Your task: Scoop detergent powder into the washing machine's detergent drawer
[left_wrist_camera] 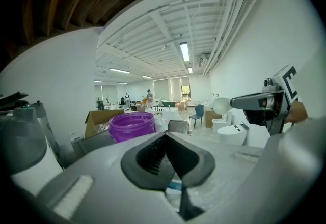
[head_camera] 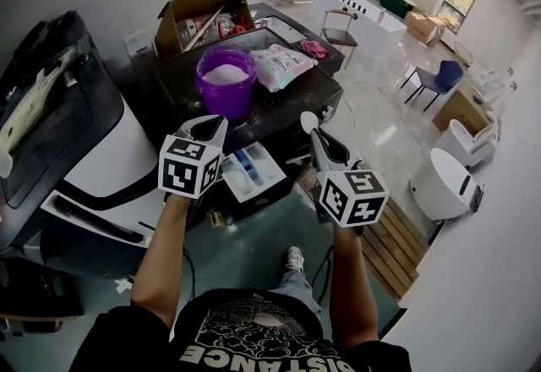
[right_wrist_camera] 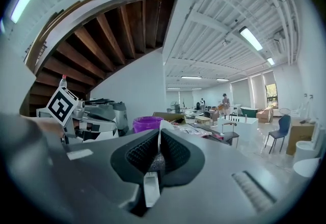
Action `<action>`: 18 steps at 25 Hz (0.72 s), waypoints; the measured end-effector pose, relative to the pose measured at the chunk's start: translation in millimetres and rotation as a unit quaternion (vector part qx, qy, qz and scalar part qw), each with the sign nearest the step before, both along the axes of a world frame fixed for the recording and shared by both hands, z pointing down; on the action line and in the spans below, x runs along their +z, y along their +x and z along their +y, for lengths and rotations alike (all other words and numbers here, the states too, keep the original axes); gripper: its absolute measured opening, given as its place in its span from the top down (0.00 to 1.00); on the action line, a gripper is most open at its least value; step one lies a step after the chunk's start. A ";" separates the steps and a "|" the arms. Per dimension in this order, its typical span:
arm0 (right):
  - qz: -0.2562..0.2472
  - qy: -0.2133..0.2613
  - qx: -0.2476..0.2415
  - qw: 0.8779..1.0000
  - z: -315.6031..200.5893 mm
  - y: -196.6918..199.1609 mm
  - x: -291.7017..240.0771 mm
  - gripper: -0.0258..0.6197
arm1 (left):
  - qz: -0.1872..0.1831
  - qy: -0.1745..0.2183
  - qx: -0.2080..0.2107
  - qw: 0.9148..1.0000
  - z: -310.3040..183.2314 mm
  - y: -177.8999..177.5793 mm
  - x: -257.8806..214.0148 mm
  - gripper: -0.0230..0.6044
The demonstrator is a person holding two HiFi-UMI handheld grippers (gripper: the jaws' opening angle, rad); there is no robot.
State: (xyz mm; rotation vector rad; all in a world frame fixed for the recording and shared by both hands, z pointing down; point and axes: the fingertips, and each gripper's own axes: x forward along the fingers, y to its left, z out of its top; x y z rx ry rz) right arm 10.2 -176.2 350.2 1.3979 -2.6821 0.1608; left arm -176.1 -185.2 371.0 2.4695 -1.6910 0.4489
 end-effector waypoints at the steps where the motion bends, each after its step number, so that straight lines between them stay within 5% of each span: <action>1: 0.000 -0.002 -0.011 1.000 -9.1 -1.4 0.7 0.91 | -0.002 -0.001 -0.011 1.000 -5.3 -1.4 0.4 0.96; 18: -0.004 -0.026 -0.178 0.984 -105.2 -44.7 -0.8 0.91 | -0.018 -0.030 -0.159 0.987 -44.9 -25.7 -1.3 0.96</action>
